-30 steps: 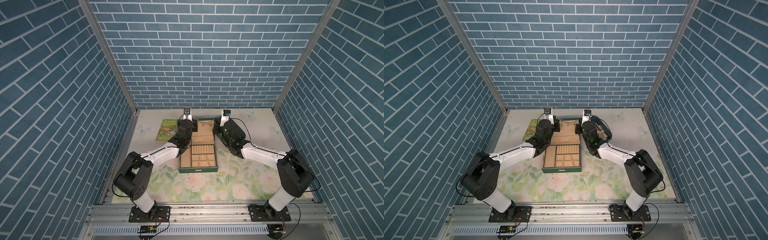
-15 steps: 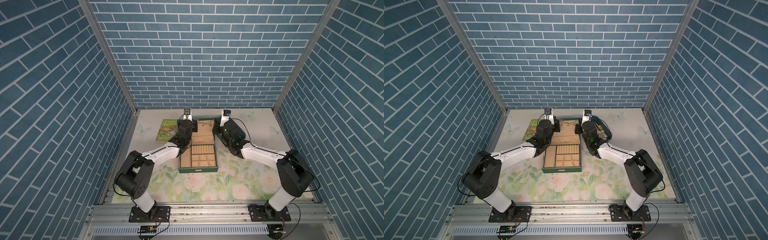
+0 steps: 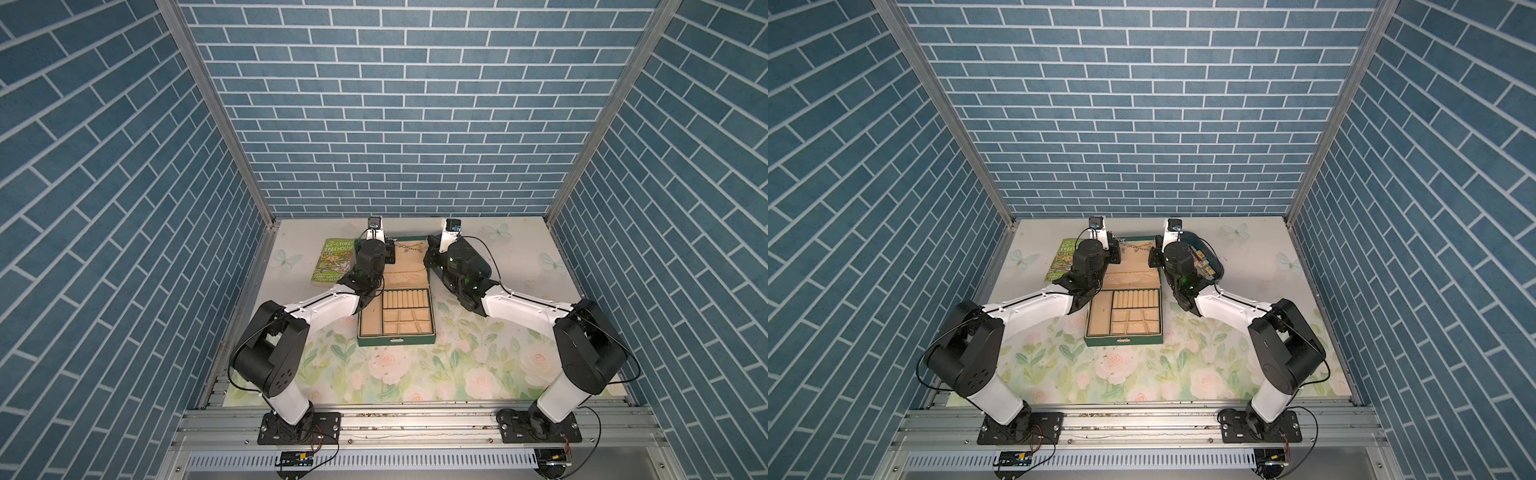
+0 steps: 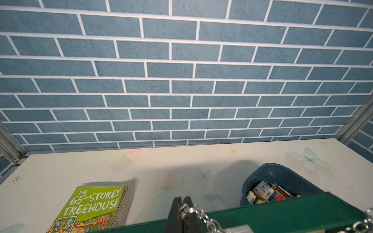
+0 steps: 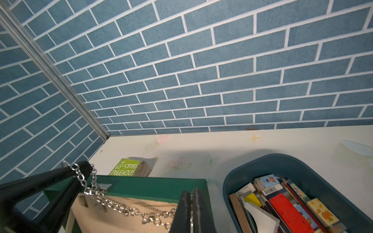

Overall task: Put jewelry chain into jewelry box
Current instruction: Hang the necklace on the jewelry box clasp.

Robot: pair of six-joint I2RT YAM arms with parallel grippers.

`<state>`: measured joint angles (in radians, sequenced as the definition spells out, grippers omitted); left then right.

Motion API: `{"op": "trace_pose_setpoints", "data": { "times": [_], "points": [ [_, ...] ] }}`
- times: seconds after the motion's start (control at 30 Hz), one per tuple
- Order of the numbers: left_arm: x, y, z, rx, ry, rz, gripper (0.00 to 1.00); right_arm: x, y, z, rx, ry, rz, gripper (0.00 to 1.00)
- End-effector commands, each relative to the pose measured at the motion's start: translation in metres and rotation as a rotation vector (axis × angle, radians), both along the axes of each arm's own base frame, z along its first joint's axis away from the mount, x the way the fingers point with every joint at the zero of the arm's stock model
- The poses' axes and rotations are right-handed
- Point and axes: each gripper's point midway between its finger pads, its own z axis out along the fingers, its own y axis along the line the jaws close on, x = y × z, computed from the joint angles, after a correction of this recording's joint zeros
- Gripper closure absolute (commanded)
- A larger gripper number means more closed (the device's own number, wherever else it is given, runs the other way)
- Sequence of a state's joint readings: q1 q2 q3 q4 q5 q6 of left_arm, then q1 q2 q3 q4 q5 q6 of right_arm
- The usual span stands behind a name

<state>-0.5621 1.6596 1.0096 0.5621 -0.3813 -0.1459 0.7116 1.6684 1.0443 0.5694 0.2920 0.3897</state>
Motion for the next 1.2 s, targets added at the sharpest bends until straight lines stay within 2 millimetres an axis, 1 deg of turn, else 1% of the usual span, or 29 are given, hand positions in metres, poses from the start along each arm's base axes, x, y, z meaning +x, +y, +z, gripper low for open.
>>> {"op": "trace_pose_setpoints", "data": {
  "times": [0.0, 0.23, 0.6, 0.87, 0.97, 1.17],
  "points": [
    [0.005, 0.001, 0.0, -0.008, -0.002, 0.01, 1.0, 0.007, 0.001, 0.018, 0.063, -0.034, -0.029, 1.0],
    [0.005, 0.001, -0.005, -0.032, 0.008, 0.017, 1.0, 0.011, 0.007, 0.015, 0.088, -0.02, -0.027, 1.0],
    [-0.002, 0.009, 0.0, -0.089, -0.026, 0.047, 1.0, 0.0, 0.01, 0.01, 0.096, -0.011, -0.002, 1.0],
    [-0.016, 0.016, 0.017, -0.119, -0.097, 0.059, 1.0, -0.004, 0.009, 0.013, 0.103, -0.015, 0.002, 1.0],
    [-0.021, 0.013, 0.025, -0.118, -0.118, 0.044, 1.0, -0.006, 0.01, 0.015, 0.108, -0.018, 0.007, 1.0],
    [-0.036, 0.01, 0.031, -0.137, -0.149, 0.034, 1.0, -0.011, 0.011, 0.018, 0.124, -0.025, 0.014, 1.0]
  ]
}}
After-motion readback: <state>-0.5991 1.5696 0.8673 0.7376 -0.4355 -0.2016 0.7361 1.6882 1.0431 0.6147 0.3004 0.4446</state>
